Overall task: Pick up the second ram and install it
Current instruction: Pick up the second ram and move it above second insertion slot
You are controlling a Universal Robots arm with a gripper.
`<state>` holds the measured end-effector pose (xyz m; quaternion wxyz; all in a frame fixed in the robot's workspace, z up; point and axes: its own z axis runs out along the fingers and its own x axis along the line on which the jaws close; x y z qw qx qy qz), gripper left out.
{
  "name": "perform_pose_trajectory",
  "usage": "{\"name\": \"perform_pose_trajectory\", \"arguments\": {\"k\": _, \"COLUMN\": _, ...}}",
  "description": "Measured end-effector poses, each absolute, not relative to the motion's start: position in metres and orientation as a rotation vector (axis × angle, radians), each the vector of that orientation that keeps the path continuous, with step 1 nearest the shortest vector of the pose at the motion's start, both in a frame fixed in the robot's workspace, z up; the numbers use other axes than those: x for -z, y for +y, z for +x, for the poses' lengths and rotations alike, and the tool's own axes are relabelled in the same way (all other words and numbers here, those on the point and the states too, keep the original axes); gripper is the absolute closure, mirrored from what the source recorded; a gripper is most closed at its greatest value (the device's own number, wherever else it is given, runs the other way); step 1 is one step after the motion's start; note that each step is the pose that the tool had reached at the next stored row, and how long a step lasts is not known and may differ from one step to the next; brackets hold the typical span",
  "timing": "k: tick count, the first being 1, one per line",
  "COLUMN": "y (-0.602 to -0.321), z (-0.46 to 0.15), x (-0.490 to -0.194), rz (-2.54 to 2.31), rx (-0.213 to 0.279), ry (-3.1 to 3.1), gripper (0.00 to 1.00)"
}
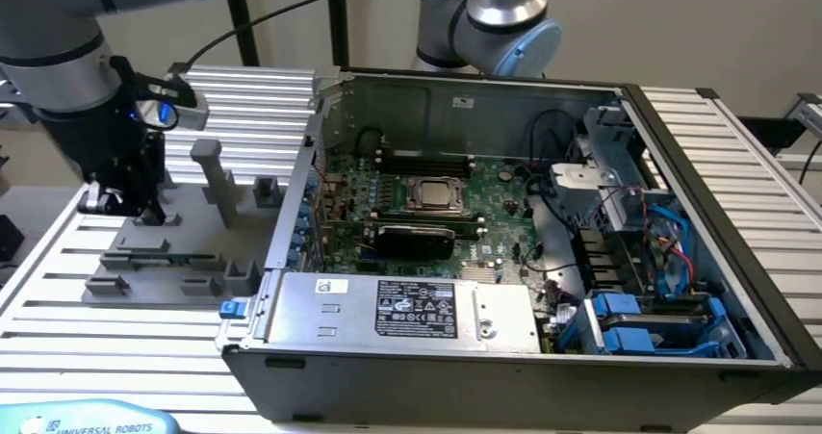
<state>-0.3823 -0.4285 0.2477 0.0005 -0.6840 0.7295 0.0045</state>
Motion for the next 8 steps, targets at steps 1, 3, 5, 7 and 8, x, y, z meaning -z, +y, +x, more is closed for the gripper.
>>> {"name": "perform_pose_trajectory", "arguments": {"k": 1, "y": -0.4301, "z": -0.3820, "x": -0.2469, "rz": -2.148, "rx": -0.015, "ry": 2.290, "gripper": 0.89}}
{"name": "perform_pose_trajectory", "arguments": {"k": 3, "y": -0.4318, "z": -0.3813, "x": -0.2463, "rz": -2.148, "rx": -0.017, "ry": 2.289, "gripper": 0.89}}
{"name": "perform_pose_trajectory", "arguments": {"k": 5, "y": -0.4336, "z": -0.3801, "x": -0.2461, "rz": -2.147, "rx": -0.021, "ry": 2.287, "gripper": 0.89}}
{"name": "perform_pose_trajectory", "arguments": {"k": 7, "y": -0.4358, "z": -0.3790, "x": -0.2458, "rz": -2.146, "rx": -0.024, "ry": 2.285, "gripper": 0.82}}
{"name": "perform_pose_trajectory", "arguments": {"k": 8, "y": -0.4371, "z": -0.3787, "x": -0.2454, "rz": -2.146, "rx": -0.026, "ry": 2.285, "gripper": 0.76}}
